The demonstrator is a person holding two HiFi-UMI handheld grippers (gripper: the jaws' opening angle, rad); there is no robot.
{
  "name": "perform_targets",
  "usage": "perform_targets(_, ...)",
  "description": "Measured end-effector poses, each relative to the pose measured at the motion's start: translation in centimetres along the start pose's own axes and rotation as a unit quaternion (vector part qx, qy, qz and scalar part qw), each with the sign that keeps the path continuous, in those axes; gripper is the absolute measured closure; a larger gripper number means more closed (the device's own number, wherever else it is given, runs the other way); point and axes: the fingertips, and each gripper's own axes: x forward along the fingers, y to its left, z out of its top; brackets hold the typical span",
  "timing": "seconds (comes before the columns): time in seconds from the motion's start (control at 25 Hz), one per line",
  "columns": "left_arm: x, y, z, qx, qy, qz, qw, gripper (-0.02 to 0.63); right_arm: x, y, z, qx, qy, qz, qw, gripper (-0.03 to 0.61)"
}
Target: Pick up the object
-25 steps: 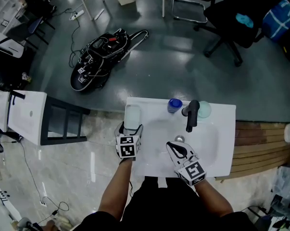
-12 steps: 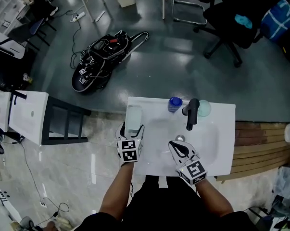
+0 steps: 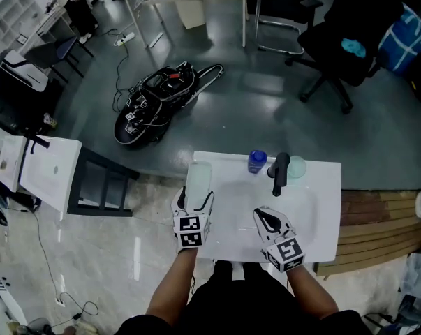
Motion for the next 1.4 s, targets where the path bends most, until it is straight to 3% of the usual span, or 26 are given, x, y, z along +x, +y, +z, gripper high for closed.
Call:
perform_targets(0.56, -5.2, -1.3, 5.3, 0.010, -0.053, -0.012, 0.9985, 0.221, -2.1, -4.3, 2.6, -0.014, -0.033, -0.064, 0.997, 0.560)
perform_targets(1.08, -8.3, -3.1, 8.2, 0.014, -0.093, -0.030, 0.9951, 0.221, -4.0, -5.3, 5.8, -0.031, -0.065, -0.075, 0.995, 0.560)
perform_targets(1.4, -9.2, -4.2, 9.4, 0.013, -0.110, -0.034, 0.9933, 0.221, -4.8, -3.1, 7.1, -0.046, -0.084, -0.064, 0.993, 0.560)
